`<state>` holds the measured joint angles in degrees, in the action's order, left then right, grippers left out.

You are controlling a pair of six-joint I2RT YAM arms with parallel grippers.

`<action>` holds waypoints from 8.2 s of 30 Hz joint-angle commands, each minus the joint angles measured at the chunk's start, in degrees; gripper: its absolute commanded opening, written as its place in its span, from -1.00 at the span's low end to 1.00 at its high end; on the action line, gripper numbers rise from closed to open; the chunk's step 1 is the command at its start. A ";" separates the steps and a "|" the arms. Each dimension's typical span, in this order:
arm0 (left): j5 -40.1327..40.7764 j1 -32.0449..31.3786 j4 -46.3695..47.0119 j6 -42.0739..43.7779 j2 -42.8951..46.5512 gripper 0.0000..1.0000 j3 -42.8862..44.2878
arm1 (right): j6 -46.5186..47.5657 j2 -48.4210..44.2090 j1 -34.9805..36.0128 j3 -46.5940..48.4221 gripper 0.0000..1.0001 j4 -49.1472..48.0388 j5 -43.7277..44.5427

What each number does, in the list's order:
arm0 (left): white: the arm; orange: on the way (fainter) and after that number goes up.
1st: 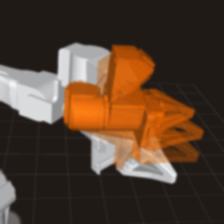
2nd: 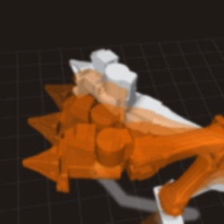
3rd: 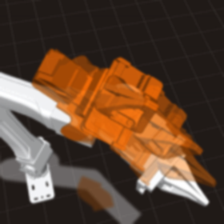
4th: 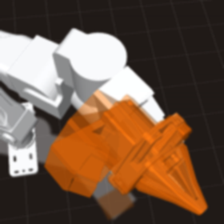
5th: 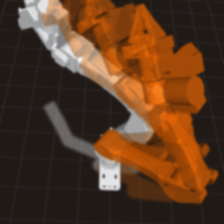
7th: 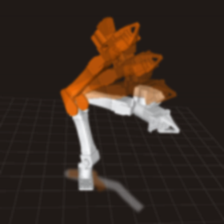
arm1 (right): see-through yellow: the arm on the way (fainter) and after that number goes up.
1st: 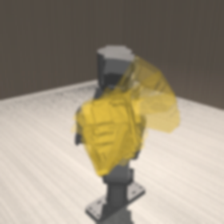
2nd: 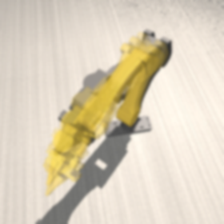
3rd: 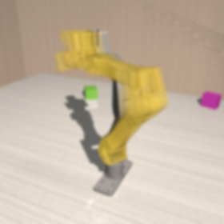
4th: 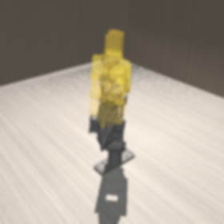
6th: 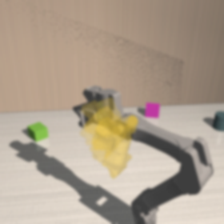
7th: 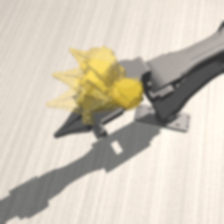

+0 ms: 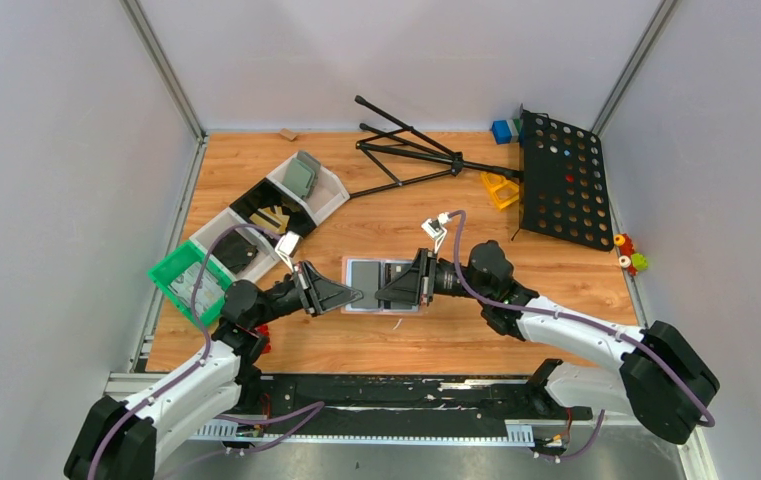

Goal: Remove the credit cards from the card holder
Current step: Remove the credit card from the card holder, then place the credit card in the storage box, then remove the credit card from the card holder.

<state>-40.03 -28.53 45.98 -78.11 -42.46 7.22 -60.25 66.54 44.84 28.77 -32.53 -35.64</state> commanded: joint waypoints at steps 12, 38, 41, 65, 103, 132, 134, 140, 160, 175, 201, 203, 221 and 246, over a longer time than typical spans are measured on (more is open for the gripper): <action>-1.19 -0.29 9.49 -4.16 -1.40 -0.51 -0.37 | -5.76 1.18 -0.06 -1.39 -1.00 -12.39 -2.90; 0.66 -0.29 13.11 -7.23 -0.37 -1.00 -1.36 | -5.55 -0.88 -1.53 -3.82 -0.44 -13.23 -3.45; 0.32 -0.34 13.95 -7.88 -0.54 -1.00 -1.39 | -6.89 0.46 -1.58 -3.34 -0.47 -16.29 -4.33; 4.87 -0.21 17.50 -10.61 1.77 -1.00 -2.91 | -5.76 -3.70 -2.93 -7.26 -1.00 -12.72 -1.12; 26.47 3.92 -78.93 35.49 17.51 -1.00 17.02 | 29.23 29.76 -2.63 50.47 -1.00 40.16 4.66; 23.71 3.49 -91.78 32.31 19.26 -1.00 27.18 | 17.88 86.28 6.41 114.58 -1.00 33.21 -8.24; 23.94 3.49 -91.97 32.38 19.28 -1.00 27.09 | 17.58 87.04 6.81 115.17 -1.00 31.65 -6.64; 24.65 3.48 -91.09 31.80 19.13 -1.00 26.26 | 15.99 89.56 7.22 116.24 -0.12 25.87 -1.09; 19.98 3.45 -81.48 31.43 18.08 -1.00 22.85 | 30.77 40.95 4.95 56.39 0.39 25.59 13.84; 12.74 2.71 -63.23 24.31 17.64 -1.00 19.19 | 29.45 -3.69 4.82 15.98 0.96 34.59 23.74; 6.10 1.31 -12.22 -3.97 11.73 -1.00 12.49 | -5.81 -22.89 4.82 -8.96 0.95 5.71 25.38; 5.92 1.14 -10.63 -5.17 11.43 -1.00 12.46 | -8.07 -21.90 4.82 -10.38 0.95 -0.25 26.30; 4.47 -0.11 1.06 -11.94 9.72 -1.00 10.05 | -12.91 -14.95 4.82 -6.19 0.41 -14.28 25.05; 25.74 -0.12 -68.40 28.88 21.25 0.08 24.31 | 2.33 -21.70 4.82 1.16 -1.00 14.74 29.24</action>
<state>-30.04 -28.49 14.79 -70.91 -23.55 20.86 -64.95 46.46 49.67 25.39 -27.70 -9.43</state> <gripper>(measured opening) 0.386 0.097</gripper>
